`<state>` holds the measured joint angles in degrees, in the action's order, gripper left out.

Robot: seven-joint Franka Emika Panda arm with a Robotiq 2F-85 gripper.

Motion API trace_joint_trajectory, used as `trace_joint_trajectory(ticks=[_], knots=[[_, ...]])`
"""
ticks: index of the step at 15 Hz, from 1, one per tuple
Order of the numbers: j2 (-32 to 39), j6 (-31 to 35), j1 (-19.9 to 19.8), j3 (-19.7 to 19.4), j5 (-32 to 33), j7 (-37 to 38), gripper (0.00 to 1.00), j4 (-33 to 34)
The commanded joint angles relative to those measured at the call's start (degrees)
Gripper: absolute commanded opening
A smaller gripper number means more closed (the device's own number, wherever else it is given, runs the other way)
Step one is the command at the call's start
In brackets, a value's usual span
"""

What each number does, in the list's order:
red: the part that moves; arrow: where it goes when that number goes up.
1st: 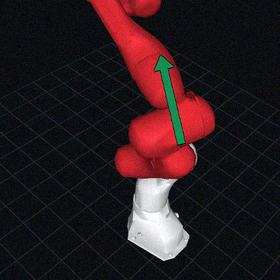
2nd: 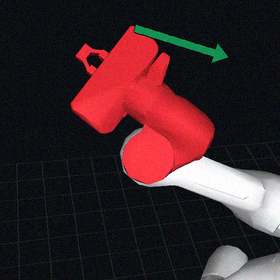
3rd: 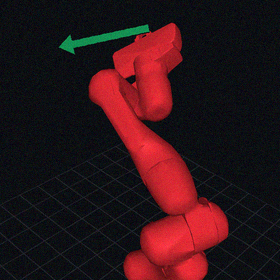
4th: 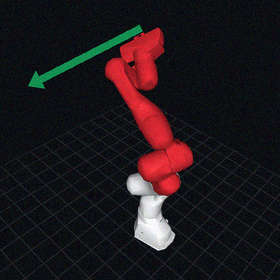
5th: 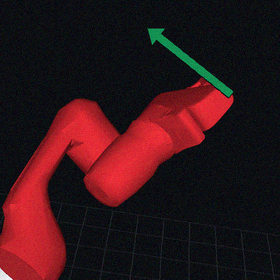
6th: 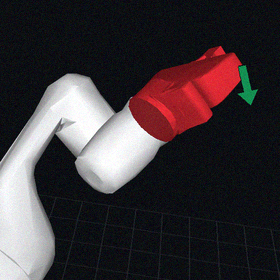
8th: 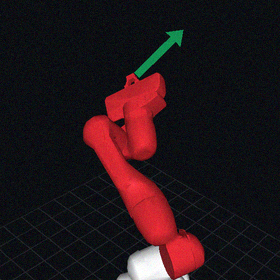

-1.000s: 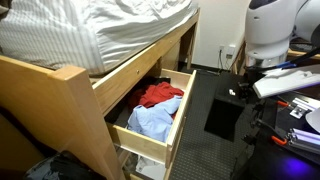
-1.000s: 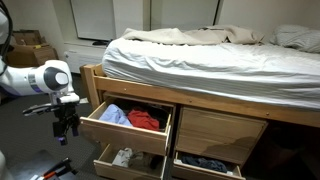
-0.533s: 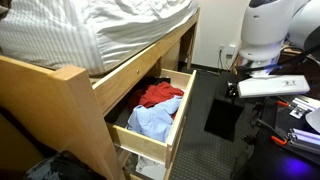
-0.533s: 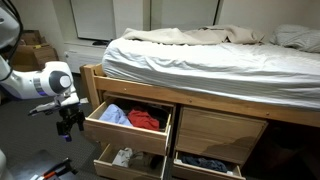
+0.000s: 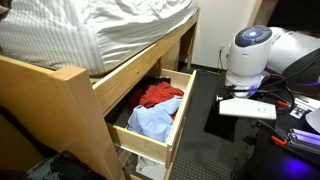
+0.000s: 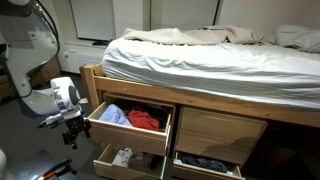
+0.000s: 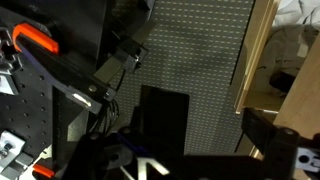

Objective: Close the drawer

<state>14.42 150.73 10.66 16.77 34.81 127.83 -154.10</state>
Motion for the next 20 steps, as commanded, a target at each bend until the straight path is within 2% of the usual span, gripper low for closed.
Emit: trace_joint_trajectory(ticks=[1, 2, 7, 8, 9, 10, 11, 12, 14, 16, 17, 18, 19, 20], knots=[[-0.2, 0.5, 4.0, -3.6, -2.1, -1.4, 1.0, 0.1], [1.0, -0.1, 1.3, -1.5, 0.4, 2.8, 1.0, 1.2], [12.1, 8.3, 6.5, -7.5, 10.8, 19.5, 1.0, 8.1], [11.7, 12.9, 7.1, -9.5, 14.7, 23.1, 1.0, 4.1], [14.0, 15.3, 7.6, -10.6, 16.5, 25.0, 1.0, 4.4], [14.0, 17.9, 11.8, -15.2, 12.5, 21.4, 1.0, 3.5], [15.7, 20.1, 12.6, -16.5, 13.7, 22.0, 1.0, 2.6], [14.1, 15.6, 9.6, -12.6, 13.5, 21.6, 1.0, 4.2], [16.1, 18.1, 11.6, -15.3, 13.5, 21.6, 1.0, 3.6], [16.3, 18.3, 12.0, -15.6, 13.5, 21.6, 1.0, 3.6], [15.5, 19.9, 15.2, -18.6, 11.6, 21.6, 1.0, 3.9], [16.9, 21.7, 16.0, -19.5, 10.6, 21.6, 1.0, 5.3], [18.3, 23.8, 19.1, -22.1, 9.0, 21.6, 1.0, 7.6], [19.0, 27.1, 20.5, -23.9, 7.5, 21.5, 1.0, 7.3]])
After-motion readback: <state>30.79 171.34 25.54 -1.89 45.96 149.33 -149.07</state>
